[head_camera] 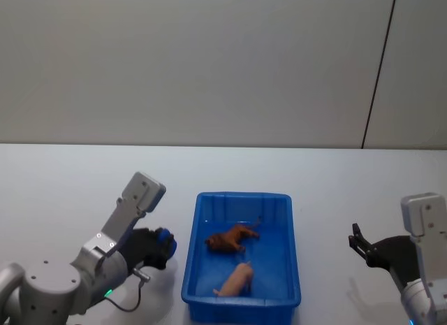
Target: Pick up the two dolls from the table and place them into the box.
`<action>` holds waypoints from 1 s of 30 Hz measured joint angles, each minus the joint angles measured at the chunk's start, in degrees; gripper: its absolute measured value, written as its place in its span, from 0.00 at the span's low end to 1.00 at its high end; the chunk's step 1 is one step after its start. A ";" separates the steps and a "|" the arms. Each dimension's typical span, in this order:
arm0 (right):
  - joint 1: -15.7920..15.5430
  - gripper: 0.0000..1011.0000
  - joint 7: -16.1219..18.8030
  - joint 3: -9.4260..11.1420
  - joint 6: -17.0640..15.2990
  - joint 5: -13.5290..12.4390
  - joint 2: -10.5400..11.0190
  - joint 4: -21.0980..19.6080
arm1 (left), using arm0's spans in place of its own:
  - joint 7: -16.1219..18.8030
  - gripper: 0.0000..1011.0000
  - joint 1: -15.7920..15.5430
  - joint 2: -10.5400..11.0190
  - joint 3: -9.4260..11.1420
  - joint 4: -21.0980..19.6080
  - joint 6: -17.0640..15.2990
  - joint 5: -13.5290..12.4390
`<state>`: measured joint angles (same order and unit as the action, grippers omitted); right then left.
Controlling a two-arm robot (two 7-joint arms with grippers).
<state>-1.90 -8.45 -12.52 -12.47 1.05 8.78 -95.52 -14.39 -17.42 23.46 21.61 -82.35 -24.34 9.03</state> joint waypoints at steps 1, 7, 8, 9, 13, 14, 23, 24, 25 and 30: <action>0.00 0.99 0.00 0.00 0.00 0.00 0.00 0.00 | 0.16 0.17 0.05 0.19 -0.14 -0.91 0.06 -0.26; 0.00 0.99 0.00 0.00 0.00 0.00 0.00 0.00 | 0.36 0.14 0.13 0.88 -0.66 -4.47 0.44 -1.27; 0.00 0.99 0.00 0.00 0.00 0.00 0.00 0.00 | 0.24 0.14 0.12 1.01 -0.74 -5.10 0.65 -1.43; 0.00 0.99 0.00 0.00 0.00 0.00 0.00 0.00 | 0.13 0.13 0.11 1.07 -0.81 -5.56 0.78 -1.50; 0.00 0.99 0.00 0.00 0.00 0.00 0.00 0.00 | -0.97 0.10 -0.10 1.26 -1.00 -6.92 1.71 -1.61; 0.00 0.99 0.00 0.00 0.00 0.00 0.00 0.00 | -1.57 0.10 -0.22 1.28 -1.06 -7.32 2.15 -1.60; 0.00 0.99 0.00 0.00 0.00 0.00 0.00 0.00 | -5.79 0.06 -1.00 0.85 -1.12 -7.93 5.67 0.24; 0.00 0.99 0.00 0.00 0.00 0.00 0.00 0.00 | -6.24 0.06 -1.08 0.77 -1.11 -7.89 6.02 0.48; 0.00 0.99 0.00 0.00 0.00 0.00 0.00 0.00 | -7.10 0.07 -1.26 0.55 -1.04 -7.67 6.65 1.03; 0.00 0.99 0.00 0.00 0.00 0.00 0.00 0.00 | -10.59 0.18 -1.99 -0.33 -0.67 -6.50 9.15 3.03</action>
<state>-1.90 -8.46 -12.52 -12.47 1.05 8.78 -95.52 -24.98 -19.41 23.13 20.94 -88.85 -15.18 12.06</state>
